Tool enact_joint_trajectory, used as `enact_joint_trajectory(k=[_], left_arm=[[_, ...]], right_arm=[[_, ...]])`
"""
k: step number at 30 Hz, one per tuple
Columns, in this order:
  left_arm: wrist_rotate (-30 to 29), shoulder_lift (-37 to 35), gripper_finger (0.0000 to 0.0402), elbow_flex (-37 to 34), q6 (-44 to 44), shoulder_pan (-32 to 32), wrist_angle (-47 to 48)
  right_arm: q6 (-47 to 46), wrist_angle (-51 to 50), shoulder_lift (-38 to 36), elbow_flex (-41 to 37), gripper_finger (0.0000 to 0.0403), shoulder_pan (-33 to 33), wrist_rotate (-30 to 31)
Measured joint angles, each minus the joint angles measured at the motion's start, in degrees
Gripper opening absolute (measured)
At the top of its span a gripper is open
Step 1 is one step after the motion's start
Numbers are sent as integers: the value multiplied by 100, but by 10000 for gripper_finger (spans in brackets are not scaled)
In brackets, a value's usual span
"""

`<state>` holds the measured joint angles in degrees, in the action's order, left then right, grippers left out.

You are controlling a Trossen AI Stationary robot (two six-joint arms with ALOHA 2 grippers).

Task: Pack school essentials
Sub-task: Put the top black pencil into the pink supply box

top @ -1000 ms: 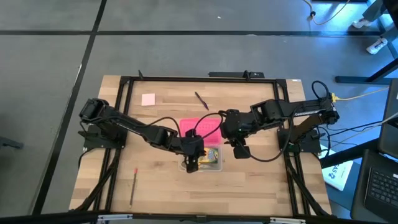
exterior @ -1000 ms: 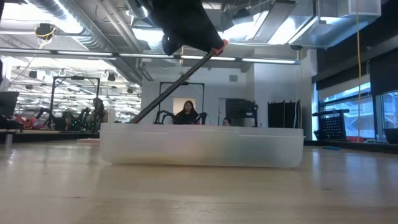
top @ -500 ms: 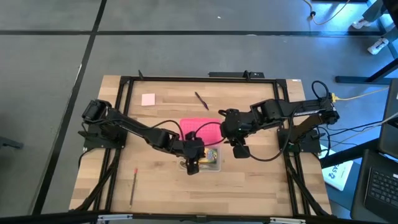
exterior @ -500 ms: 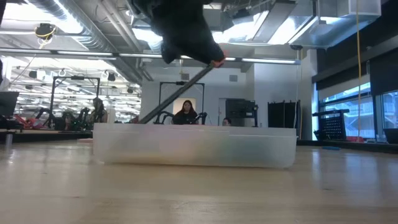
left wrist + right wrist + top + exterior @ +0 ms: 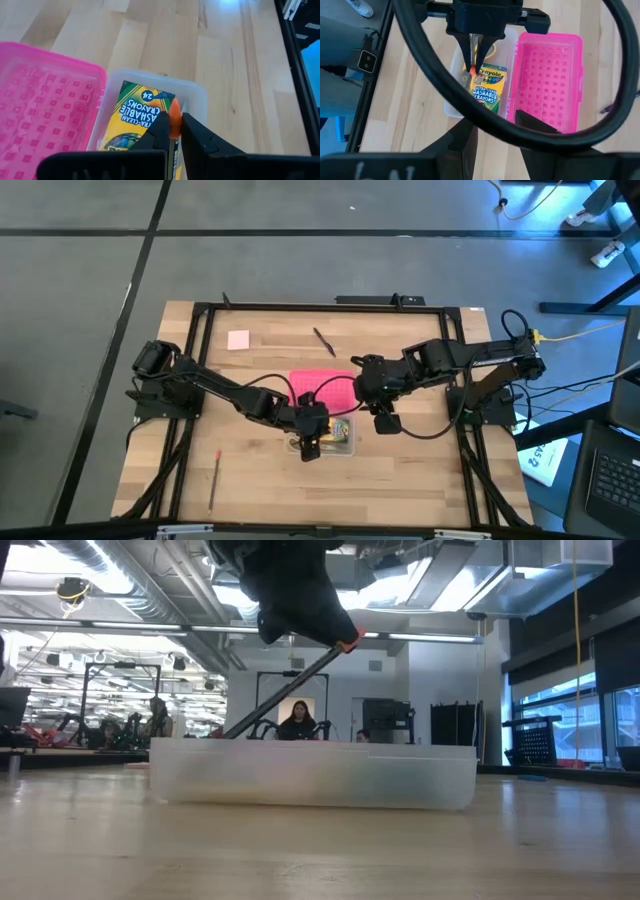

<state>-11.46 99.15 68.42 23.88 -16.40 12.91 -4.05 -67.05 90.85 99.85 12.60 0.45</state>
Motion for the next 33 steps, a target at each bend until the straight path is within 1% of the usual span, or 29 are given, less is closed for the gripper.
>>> enact_joint_trajectory(k=[26,29,33], left_arm=[[-28,-7,16,0,15,15,4],[-28,-7,28,0,15,15,2],[-28,-7,55,0,91,15,-2]], right_arm=[[2,-2,0,0,133,0,-4],[0,-2,0,0,133,0,-4],[1,-2,0,0,133,0,-4]])
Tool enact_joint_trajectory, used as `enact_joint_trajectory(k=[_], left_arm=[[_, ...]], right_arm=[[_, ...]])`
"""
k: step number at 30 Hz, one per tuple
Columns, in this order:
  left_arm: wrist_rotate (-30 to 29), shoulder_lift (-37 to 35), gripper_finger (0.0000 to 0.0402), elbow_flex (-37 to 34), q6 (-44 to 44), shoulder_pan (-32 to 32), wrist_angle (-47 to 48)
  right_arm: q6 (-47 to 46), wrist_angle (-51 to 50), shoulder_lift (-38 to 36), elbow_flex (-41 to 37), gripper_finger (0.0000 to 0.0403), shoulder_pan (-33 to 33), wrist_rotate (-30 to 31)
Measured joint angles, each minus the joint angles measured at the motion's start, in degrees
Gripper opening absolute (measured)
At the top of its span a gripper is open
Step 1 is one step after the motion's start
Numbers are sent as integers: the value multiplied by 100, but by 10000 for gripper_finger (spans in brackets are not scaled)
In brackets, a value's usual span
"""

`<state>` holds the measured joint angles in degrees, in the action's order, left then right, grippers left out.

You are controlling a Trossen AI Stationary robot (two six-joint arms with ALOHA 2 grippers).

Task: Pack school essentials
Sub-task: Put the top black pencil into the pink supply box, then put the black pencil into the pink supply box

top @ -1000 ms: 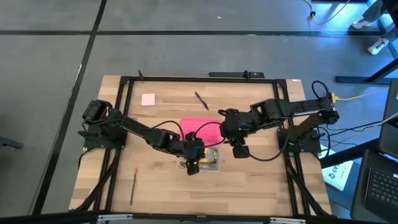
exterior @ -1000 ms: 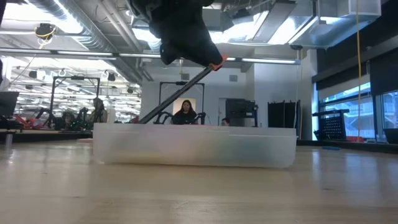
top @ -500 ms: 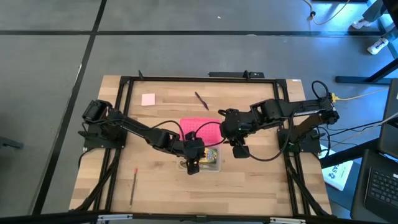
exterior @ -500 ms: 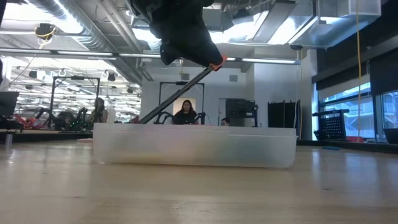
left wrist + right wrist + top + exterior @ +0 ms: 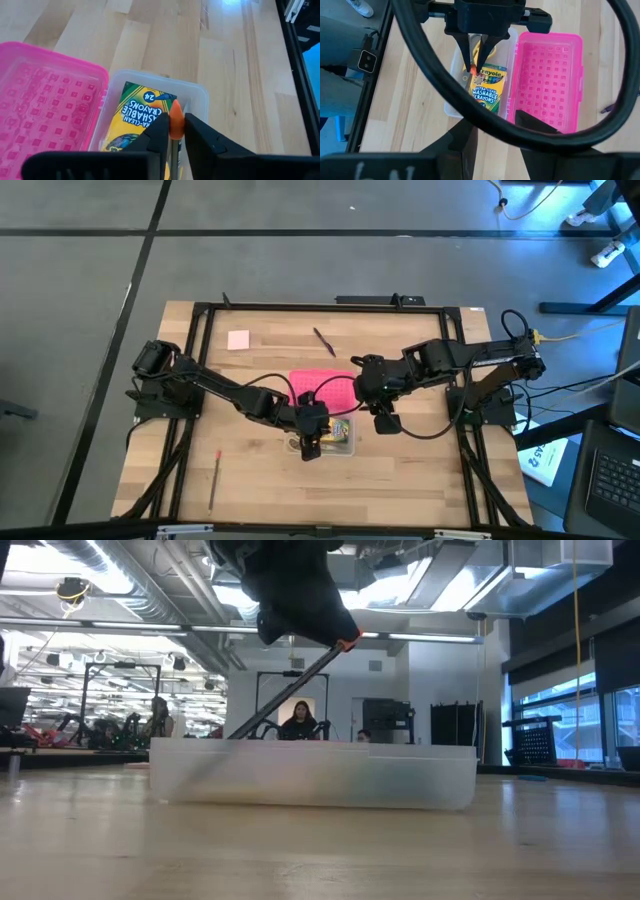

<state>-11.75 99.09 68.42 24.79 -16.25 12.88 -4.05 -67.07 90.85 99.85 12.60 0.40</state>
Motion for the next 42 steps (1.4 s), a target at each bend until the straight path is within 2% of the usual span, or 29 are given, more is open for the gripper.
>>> enact_joint_trajectory(k=[16,26,31,42], left_arm=[[1,0,138,0,53,-9,-4],[2,-70,142,0,174,-7,325],[37,-324,142,0,1136,-62,1178],[-101,-839,146,2,4445,-824,3312]], right_arm=[[1,0,0,0,133,0,0],[2,0,0,0,133,0,0],[2,7,0,0,133,0,-2],[2,48,0,0,133,0,-1]])
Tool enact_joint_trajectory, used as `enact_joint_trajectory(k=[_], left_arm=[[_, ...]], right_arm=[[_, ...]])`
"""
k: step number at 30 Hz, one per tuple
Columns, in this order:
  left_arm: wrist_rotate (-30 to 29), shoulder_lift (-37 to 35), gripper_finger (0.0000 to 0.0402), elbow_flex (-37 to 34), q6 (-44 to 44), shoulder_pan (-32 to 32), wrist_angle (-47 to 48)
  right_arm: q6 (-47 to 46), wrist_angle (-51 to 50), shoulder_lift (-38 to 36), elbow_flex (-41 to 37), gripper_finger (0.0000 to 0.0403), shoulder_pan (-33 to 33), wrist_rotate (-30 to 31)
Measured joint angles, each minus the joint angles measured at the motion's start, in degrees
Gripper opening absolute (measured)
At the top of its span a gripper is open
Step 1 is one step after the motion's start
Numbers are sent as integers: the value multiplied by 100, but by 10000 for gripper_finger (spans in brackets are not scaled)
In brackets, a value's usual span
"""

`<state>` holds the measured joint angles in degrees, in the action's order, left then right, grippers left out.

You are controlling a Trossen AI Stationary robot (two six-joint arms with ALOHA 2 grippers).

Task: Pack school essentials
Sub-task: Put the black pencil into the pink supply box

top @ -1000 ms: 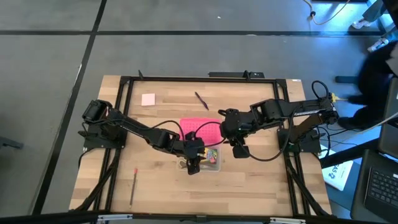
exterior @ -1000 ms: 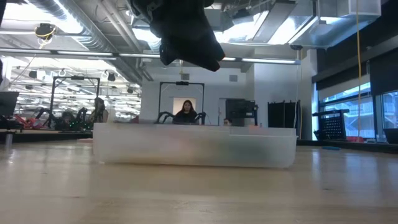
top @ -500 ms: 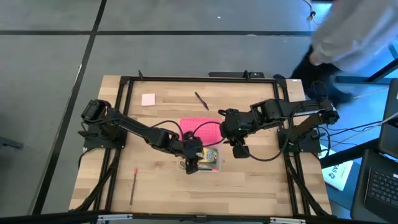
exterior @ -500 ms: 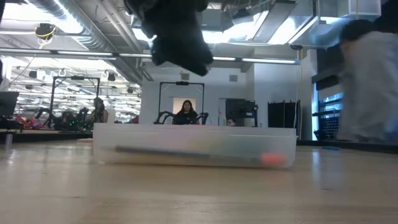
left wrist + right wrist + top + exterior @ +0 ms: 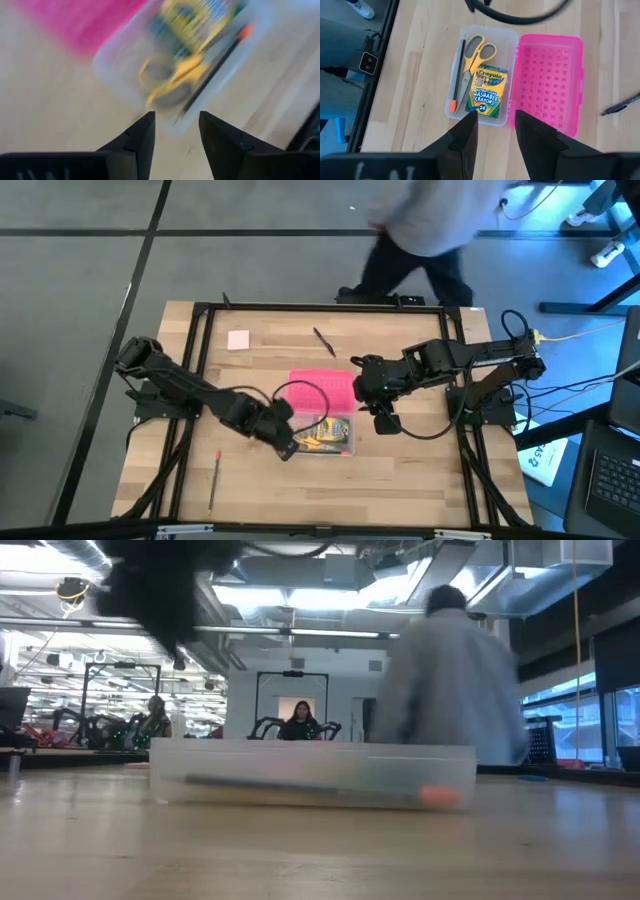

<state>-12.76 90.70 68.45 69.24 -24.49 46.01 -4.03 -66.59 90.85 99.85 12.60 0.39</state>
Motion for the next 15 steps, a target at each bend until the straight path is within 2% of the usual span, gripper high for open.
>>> enact_joint_trajectory(k=[8,15], left_arm=[[537,9,146,0,2150,-762,1548],[1147,11,146,-150,3570,-1339,2008]], right_arm=[[0,154,0,0,133,1,1],[0,300,0,0,133,0,1]])
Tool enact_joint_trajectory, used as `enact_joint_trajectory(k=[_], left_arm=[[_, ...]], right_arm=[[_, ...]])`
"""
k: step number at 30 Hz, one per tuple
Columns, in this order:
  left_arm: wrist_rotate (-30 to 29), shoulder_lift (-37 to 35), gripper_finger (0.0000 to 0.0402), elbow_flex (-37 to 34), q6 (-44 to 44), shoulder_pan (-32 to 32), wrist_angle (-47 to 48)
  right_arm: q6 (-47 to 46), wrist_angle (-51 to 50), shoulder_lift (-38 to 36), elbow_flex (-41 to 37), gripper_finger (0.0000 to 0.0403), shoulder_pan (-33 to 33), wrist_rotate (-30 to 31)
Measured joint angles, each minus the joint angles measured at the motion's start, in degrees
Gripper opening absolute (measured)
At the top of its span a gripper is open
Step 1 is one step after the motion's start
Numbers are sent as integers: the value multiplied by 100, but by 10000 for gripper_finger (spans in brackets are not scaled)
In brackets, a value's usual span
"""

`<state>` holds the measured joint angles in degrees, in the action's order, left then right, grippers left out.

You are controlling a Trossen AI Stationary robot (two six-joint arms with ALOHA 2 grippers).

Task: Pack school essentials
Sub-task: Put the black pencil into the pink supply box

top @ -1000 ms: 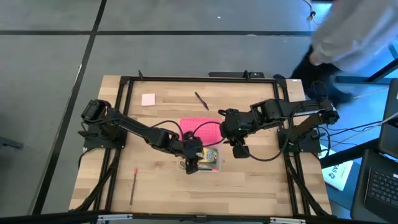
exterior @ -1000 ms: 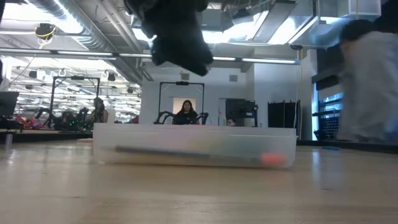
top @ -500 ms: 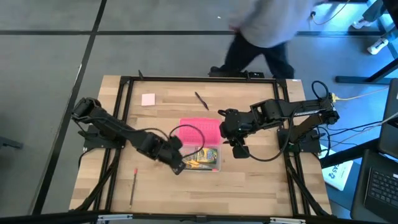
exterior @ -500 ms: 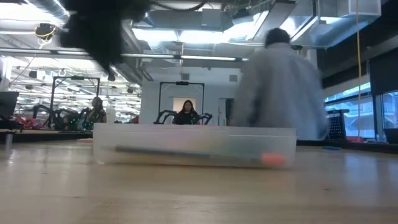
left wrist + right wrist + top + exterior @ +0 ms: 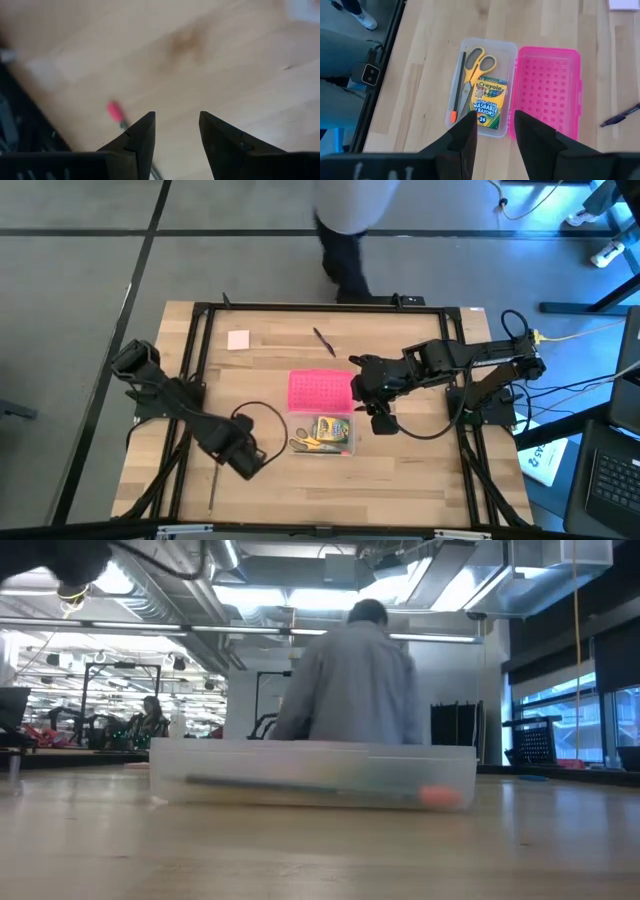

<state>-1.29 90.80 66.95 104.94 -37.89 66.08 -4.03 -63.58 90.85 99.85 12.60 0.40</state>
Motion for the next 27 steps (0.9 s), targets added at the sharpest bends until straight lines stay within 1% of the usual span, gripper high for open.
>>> enact_joint_trajectory(k=[4,8,16,20,23,27], left_arm=[[254,0,146,-267,648,-291,-31],[364,0,146,-471,1131,-534,-31],[309,4,146,-792,1474,-821,-80],[311,4,146,-1013,1603,-868,-200],[393,4,146,-1239,1665,-868,-421],[411,4,146,-1514,1761,-868,-964]], right_arm=[[0,52,0,0,133,1,0],[0,92,0,0,133,0,0],[28,124,0,0,133,1,1],[2,293,0,0,133,2,0],[2,434,0,0,133,1,2],[2,638,0,0,133,2,2]])
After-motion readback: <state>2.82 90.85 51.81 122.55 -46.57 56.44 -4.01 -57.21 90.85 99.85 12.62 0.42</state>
